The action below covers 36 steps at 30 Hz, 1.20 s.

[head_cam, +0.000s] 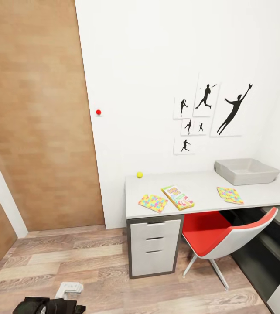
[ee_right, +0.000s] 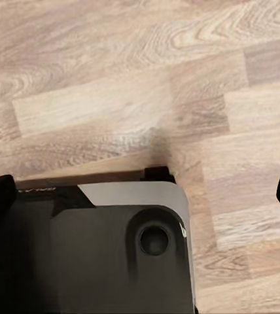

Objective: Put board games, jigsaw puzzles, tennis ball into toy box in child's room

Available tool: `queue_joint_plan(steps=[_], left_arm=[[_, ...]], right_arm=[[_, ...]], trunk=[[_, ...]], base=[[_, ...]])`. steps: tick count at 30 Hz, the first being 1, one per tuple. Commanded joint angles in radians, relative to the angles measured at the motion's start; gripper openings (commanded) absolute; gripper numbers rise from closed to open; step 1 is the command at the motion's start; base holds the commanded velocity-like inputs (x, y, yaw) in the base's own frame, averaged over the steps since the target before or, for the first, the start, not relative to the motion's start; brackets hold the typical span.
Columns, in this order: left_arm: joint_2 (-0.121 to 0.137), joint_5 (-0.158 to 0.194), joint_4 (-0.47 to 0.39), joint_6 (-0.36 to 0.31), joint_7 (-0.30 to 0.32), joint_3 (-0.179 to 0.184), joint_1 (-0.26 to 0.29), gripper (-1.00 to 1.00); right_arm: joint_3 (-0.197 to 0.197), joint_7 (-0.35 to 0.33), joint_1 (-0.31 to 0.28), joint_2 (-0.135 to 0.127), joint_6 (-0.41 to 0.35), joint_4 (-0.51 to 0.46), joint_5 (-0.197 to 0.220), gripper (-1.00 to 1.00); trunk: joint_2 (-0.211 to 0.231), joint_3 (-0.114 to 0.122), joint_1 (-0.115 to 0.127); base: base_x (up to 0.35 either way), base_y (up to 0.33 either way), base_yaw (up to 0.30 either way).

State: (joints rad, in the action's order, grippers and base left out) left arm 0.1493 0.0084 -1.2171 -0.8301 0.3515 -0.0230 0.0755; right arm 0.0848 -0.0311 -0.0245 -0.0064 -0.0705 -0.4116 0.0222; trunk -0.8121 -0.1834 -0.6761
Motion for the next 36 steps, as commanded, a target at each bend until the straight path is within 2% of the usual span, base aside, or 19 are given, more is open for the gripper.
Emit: queue_joint_plan(steps=[1, 7, 14, 17, 23, 25, 26, 27, 31, 36], left_arm=[[0.0, 0.0, -0.016, -0.013, 0.004, -0.002, 0.005, 1.0], [0.002, -0.001, -0.072, -0.073, 0.005, -0.01, 0.049, 1.0], [0.002, 0.0, -0.089, -0.111, 0.007, -0.049, 0.095, 1.0], [0.001, 0.0, -0.095, -0.118, 0.007, -0.062, 0.103, 1.0], [0.003, -0.002, -0.114, -0.134, 0.007, -0.074, 0.122, 1.0], [0.003, -0.003, -0.116, -0.136, 0.007, -0.074, 0.125, 1.0], [0.003, -0.003, -0.123, -0.139, 0.007, -0.076, 0.132, 1.0], [0.003, -0.003, -0.123, -0.139, 0.007, -0.076, 0.132, 1.0], [0.003, -0.005, -0.132, -0.145, 0.007, -0.077, 0.14, 1.0], [0.003, -0.003, -0.137, -0.158, 0.008, -0.078, 0.145, 1.0]], right_arm=[[0.005, -0.005, 0.0, 0.001, -0.022, -0.032, 0.002, 1.0], [0.005, -0.012, 0.008, 0.006, -0.135, -0.224, 0.003, 1.0], [0.001, -0.035, 0.011, 0.012, -0.249, -0.49, 0.025, 1.0], [-0.002, -0.046, 0.012, 0.016, -0.32, -0.616, 0.056, 1.0], [-0.009, -0.054, 0.012, 0.023, -0.514, -0.868, 0.132, 1.0], [-0.009, -0.055, 0.012, 0.024, -0.543, -0.904, 0.143, 1.0], [-0.01, -0.055, 0.011, 0.027, -0.588, -0.969, 0.166, 1.0], [-0.01, -0.055, 0.011, 0.027, -0.588, -0.969, 0.166, 1.0], [-0.012, -0.056, 0.007, 0.036, -0.637, -1.058, 0.213, 1.0], [-0.012, -0.057, -0.012, 0.054, -0.659, -1.105, 0.274, 1.0]], trunk=[[0.006, 0.002, 0.004], [0.048, 0.02, 0.027], [0.097, 0.042, 0.054], [0.118, 0.052, 0.065], [0.16, 0.071, 0.088], [0.174, 0.077, 0.096], [0.181, 0.08, 0.1], [0.188, 0.083, 0.103], [0.216, 0.096, 0.119], [0.251, 0.111, 0.138]], base=[[0.0, 0.0, 0.0], [0.0, 0.0, 0.0], [0.0, 0.0, 0.0], [0.0, 0.0, 0.0], [0.0, 0.0, 0.0], [0.0, 0.0, 0.0], [0.0, 0.0, 0.0], [0.0, 0.0, 0.0], [0.0, 0.0, 0.0], [0.0, 0.0, 0.0]])
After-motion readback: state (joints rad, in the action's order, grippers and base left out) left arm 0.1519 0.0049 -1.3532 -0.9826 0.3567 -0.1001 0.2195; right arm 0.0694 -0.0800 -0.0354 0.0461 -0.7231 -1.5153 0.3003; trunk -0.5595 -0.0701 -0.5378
